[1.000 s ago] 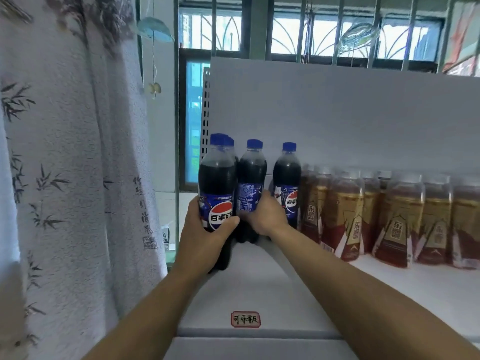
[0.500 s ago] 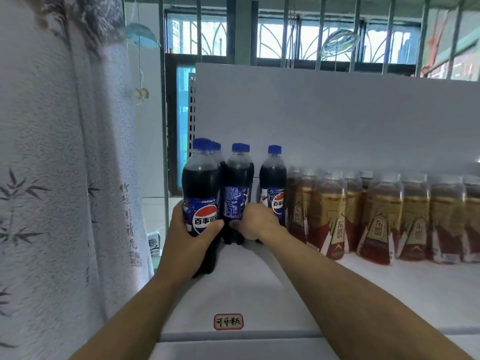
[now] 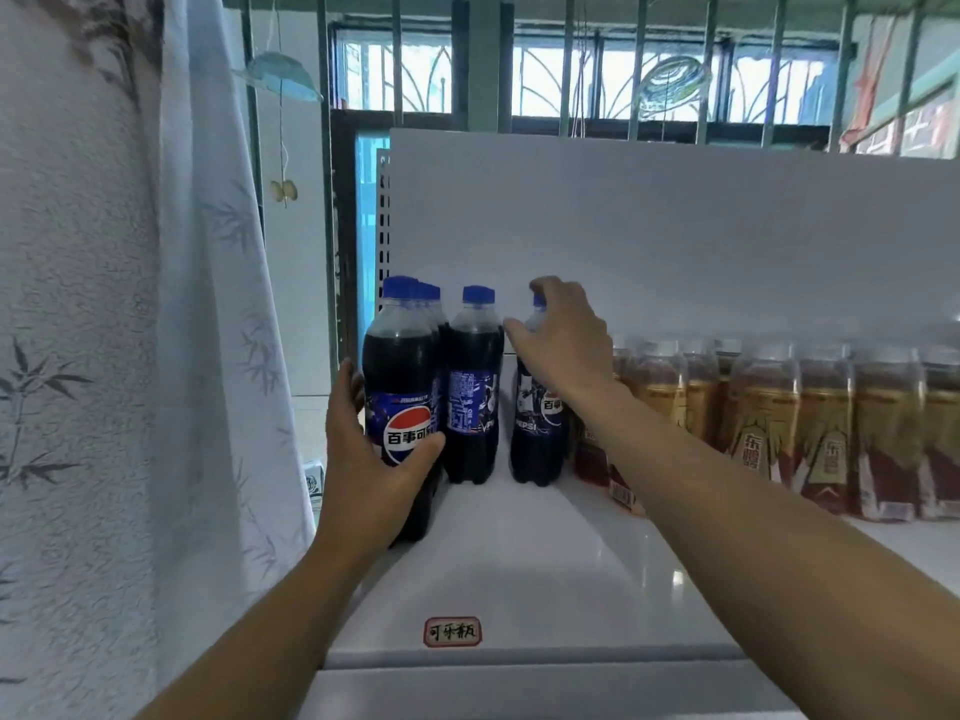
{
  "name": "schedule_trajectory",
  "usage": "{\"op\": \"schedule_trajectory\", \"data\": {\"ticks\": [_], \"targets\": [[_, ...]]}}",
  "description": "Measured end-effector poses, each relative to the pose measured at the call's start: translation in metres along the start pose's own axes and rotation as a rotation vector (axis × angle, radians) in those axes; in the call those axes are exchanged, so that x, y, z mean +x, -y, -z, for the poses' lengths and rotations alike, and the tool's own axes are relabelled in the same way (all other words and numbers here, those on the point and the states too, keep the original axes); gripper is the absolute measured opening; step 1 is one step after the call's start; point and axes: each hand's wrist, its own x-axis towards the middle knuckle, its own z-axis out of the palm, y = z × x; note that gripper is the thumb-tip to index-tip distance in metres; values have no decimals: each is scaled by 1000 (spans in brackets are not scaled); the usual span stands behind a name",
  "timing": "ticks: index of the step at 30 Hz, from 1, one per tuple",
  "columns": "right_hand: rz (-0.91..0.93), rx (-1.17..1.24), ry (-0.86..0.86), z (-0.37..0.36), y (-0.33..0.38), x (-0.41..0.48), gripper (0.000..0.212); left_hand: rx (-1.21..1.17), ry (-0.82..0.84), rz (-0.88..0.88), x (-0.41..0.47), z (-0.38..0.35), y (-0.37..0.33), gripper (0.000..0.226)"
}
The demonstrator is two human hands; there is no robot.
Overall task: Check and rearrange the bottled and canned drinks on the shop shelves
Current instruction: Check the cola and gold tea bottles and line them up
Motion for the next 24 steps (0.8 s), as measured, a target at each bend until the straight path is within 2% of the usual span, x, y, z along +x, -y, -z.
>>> {"op": "schedule_trajectory", "data": {"ticks": [3, 5, 7, 9, 11, 14, 17, 19, 22, 24], "targets": [[-151, 63, 123, -2, -5, 15, 75, 101, -85, -295, -5, 1, -9, 83], [-214, 65, 176, -5, -10, 22, 75, 166, -103, -503, -8, 3, -11, 72], [-235, 37, 205, -7, -16, 26, 76, 186, -40, -632, -15, 3, -17, 60], [-229, -37, 224, -9, -22, 28, 80, 157, 112, -646, -22, -2, -23, 51], [-211, -73, 205, -10, -30, 28, 75, 165, 257, -552, -28, -9, -28, 45], [-175, 29, 159, -6, -39, 19, 69, 176, 398, -256, -27, -24, -34, 42], [-97, 160, 122, 4, -40, 0, 71, 60, 510, 92, -17, -41, -38, 55], [-9, 147, 95, 11, -37, -13, 68, -19, 520, 245, -8, -55, -40, 66], [176, 146, 34, 11, -40, -27, 57, -104, 509, 331, 9, -77, -32, 65], [237, 290, 60, 4, -48, -35, 55, -112, 527, 329, 22, -90, -20, 63]]}}
